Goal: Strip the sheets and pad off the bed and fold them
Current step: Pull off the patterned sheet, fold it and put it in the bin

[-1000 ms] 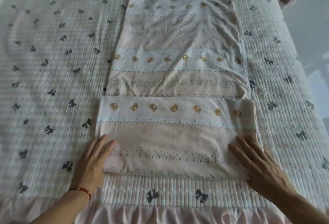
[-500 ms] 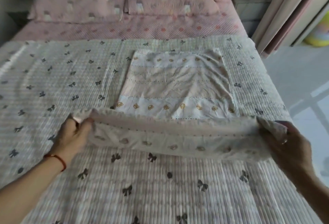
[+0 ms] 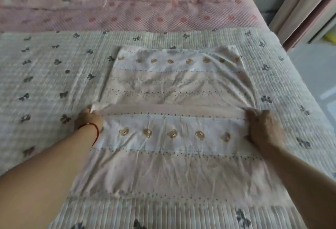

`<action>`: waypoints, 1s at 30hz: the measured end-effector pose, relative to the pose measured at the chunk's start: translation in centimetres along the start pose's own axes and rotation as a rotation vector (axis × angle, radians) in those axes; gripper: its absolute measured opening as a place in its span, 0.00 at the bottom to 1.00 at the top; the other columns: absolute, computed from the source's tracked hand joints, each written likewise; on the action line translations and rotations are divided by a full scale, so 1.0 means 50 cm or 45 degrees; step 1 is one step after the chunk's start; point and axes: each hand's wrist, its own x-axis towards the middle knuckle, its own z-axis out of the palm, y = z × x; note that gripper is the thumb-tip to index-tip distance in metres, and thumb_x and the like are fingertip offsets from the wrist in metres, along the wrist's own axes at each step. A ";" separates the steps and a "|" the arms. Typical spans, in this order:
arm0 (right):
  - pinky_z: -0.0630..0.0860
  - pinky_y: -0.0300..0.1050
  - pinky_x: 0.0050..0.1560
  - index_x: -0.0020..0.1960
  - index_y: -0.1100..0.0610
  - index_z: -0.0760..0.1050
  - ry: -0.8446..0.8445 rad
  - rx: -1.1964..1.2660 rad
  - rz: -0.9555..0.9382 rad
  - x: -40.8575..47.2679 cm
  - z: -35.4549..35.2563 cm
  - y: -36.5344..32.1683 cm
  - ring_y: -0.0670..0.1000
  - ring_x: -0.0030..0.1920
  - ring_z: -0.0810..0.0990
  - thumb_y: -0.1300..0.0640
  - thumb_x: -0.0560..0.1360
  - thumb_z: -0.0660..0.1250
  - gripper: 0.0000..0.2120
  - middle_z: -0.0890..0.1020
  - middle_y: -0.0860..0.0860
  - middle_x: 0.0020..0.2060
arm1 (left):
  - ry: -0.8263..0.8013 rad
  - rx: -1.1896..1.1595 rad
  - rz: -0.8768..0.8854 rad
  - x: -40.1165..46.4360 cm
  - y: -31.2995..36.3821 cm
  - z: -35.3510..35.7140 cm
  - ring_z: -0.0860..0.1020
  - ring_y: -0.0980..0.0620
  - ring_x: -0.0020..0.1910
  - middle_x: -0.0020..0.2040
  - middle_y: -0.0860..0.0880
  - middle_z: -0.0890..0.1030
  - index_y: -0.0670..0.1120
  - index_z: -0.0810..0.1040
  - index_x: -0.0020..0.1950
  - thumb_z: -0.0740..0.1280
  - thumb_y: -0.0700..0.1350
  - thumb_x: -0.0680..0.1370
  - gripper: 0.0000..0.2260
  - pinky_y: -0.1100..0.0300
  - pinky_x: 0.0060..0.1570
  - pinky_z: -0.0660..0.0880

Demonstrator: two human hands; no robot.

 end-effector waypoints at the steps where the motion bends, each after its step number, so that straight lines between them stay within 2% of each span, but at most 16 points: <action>1: 0.64 0.54 0.48 0.59 0.58 0.68 0.030 -0.054 -0.002 0.000 0.021 0.009 0.63 0.54 0.76 0.38 0.82 0.55 0.22 0.76 0.61 0.53 | 0.073 0.026 0.022 0.004 -0.020 0.031 0.74 0.34 0.64 0.67 0.35 0.74 0.41 0.70 0.72 0.55 0.47 0.85 0.18 0.43 0.64 0.71; 4: 0.66 0.58 0.48 0.54 0.55 0.62 0.149 -0.222 0.067 0.026 0.087 0.022 0.67 0.51 0.77 0.36 0.82 0.47 0.22 0.77 0.62 0.53 | 0.392 0.145 0.140 0.015 -0.058 0.144 0.75 0.33 0.59 0.61 0.33 0.76 0.44 0.70 0.70 0.54 0.46 0.84 0.16 0.39 0.57 0.70; 8: 0.68 0.61 0.49 0.53 0.54 0.60 0.167 -0.332 0.101 0.030 0.104 0.010 0.70 0.48 0.78 0.36 0.83 0.46 0.21 0.78 0.66 0.53 | 0.545 0.319 0.166 0.013 -0.069 0.162 0.77 0.33 0.50 0.53 0.34 0.79 0.43 0.72 0.65 0.51 0.49 0.84 0.17 0.41 0.48 0.71; 12: 0.68 0.61 0.48 0.51 0.53 0.59 0.144 -0.376 0.137 0.023 0.108 0.001 0.70 0.46 0.79 0.38 0.84 0.46 0.18 0.79 0.67 0.52 | 0.540 0.232 0.217 0.012 -0.072 0.160 0.77 0.33 0.45 0.49 0.33 0.79 0.42 0.71 0.60 0.52 0.49 0.85 0.14 0.43 0.42 0.70; 16: 0.67 0.60 0.47 0.52 0.54 0.60 0.144 -0.409 0.157 0.033 0.111 0.006 0.70 0.46 0.79 0.41 0.85 0.47 0.16 0.80 0.67 0.53 | 0.555 0.230 0.211 0.014 -0.075 0.155 0.76 0.32 0.45 0.49 0.32 0.78 0.43 0.71 0.62 0.53 0.48 0.85 0.13 0.43 0.42 0.70; 22: 0.69 0.60 0.48 0.53 0.54 0.61 0.176 -0.380 0.110 0.039 0.111 0.004 0.69 0.46 0.80 0.39 0.84 0.46 0.18 0.81 0.66 0.52 | 0.517 0.311 0.158 0.015 -0.066 0.161 0.76 0.31 0.45 0.48 0.31 0.77 0.40 0.70 0.56 0.48 0.53 0.85 0.19 0.41 0.41 0.69; 30: 0.65 0.55 0.44 0.53 0.54 0.59 0.146 -0.397 0.078 0.038 0.112 0.007 0.67 0.43 0.79 0.40 0.84 0.46 0.18 0.81 0.64 0.51 | 0.494 0.292 0.111 0.018 -0.069 0.155 0.75 0.33 0.49 0.51 0.32 0.77 0.40 0.70 0.57 0.50 0.52 0.85 0.17 0.44 0.45 0.68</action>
